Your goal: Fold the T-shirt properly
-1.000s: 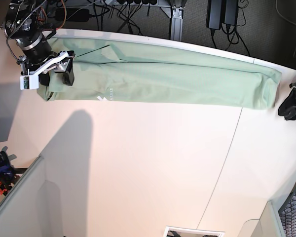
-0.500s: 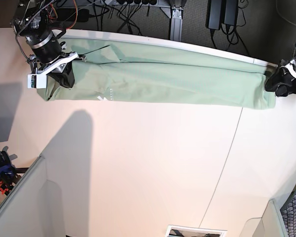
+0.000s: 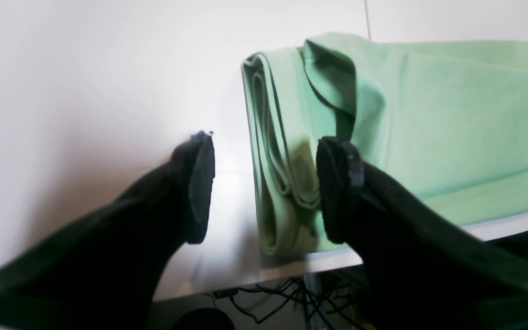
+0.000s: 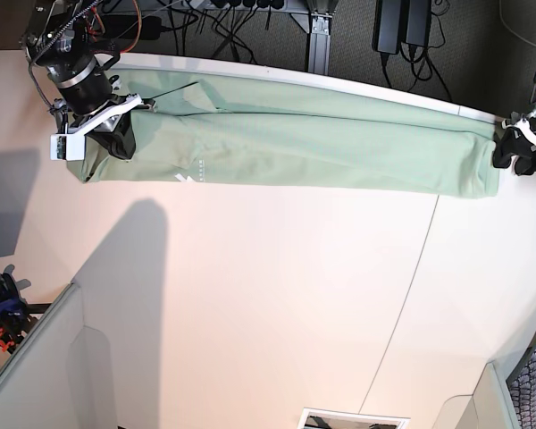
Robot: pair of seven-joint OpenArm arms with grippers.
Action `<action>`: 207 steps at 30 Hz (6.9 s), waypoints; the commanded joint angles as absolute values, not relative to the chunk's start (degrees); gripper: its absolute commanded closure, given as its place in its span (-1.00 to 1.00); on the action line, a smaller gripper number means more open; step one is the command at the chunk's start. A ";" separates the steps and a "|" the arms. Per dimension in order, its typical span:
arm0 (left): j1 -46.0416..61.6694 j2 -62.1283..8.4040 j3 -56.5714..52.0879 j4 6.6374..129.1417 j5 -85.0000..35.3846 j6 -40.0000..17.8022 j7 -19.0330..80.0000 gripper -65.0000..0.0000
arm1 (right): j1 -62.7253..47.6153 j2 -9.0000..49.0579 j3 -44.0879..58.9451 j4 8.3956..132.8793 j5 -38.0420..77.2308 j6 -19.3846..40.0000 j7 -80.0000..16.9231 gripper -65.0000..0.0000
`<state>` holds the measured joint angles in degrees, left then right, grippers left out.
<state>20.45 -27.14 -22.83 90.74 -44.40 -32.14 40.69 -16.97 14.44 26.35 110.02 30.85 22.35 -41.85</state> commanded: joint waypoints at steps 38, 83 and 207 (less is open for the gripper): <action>19.99 -25.58 -12.73 87.18 -37.50 -31.29 33.63 1.00 | -16.69 15.07 26.59 110.83 31.53 22.44 -40.95 1.00; 3.18 -20.18 12.27 96.88 -22.85 -31.11 29.39 1.00 | -16.56 15.07 26.68 110.89 31.48 22.39 -39.88 1.00; 7.79 -23.64 6.55 103.96 -43.88 -40.00 35.07 0.51 | -4.89 -3.01 -3.20 107.74 11.38 25.26 -29.28 1.00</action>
